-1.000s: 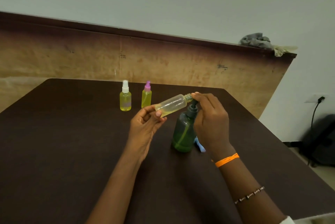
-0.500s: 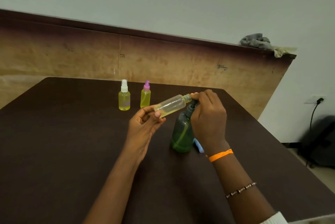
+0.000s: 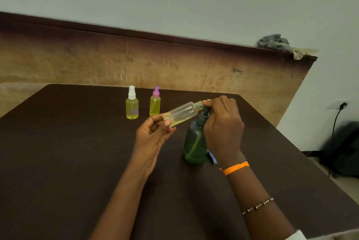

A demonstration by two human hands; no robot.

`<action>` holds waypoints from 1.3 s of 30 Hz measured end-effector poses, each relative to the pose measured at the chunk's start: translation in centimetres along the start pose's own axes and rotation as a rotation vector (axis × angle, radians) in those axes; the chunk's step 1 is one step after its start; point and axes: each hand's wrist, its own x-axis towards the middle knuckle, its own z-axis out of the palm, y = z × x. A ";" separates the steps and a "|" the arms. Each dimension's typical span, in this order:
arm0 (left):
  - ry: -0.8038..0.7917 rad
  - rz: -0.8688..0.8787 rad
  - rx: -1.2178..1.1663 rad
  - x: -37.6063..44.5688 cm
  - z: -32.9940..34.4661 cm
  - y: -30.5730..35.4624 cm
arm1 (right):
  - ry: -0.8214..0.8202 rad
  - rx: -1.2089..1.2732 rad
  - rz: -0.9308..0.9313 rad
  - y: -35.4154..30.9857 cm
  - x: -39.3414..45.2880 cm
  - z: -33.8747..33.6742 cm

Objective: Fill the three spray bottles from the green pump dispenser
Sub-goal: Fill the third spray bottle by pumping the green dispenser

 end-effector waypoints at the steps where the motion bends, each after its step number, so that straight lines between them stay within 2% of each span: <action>1: -0.004 -0.001 0.008 -0.1 0.1 0.0 | -0.015 -0.030 -0.017 0.1 0.6 -0.4; 5: -0.014 -0.001 0.014 -0.1 0.3 0.0 | -0.043 -0.030 -0.003 0.3 1.0 -1.0; 11: 0.005 0.006 0.019 -0.2 0.4 0.1 | 0.052 0.023 0.092 0.1 -1.9 0.8; 17: 0.009 -0.003 0.042 -0.6 0.7 0.2 | 0.008 -0.064 -0.012 0.3 1.1 -0.7; 20: -0.004 -0.013 0.025 -0.6 0.6 0.1 | -0.004 -0.024 0.008 0.2 1.5 -0.6; 25: 0.008 -0.001 0.022 -0.3 0.5 0.2 | 0.105 0.014 0.072 0.1 -1.8 0.8; 31: 0.029 -0.027 0.019 -0.7 0.9 0.7 | -0.002 -0.087 0.011 -0.1 0.1 -0.7; 34: 0.023 -0.028 0.017 -0.6 0.8 0.6 | -0.059 -0.075 0.039 -0.6 0.7 -1.5; 39: 0.043 -0.002 0.054 -0.5 1.2 0.6 | -0.030 -0.075 0.077 -0.9 -2.1 -0.3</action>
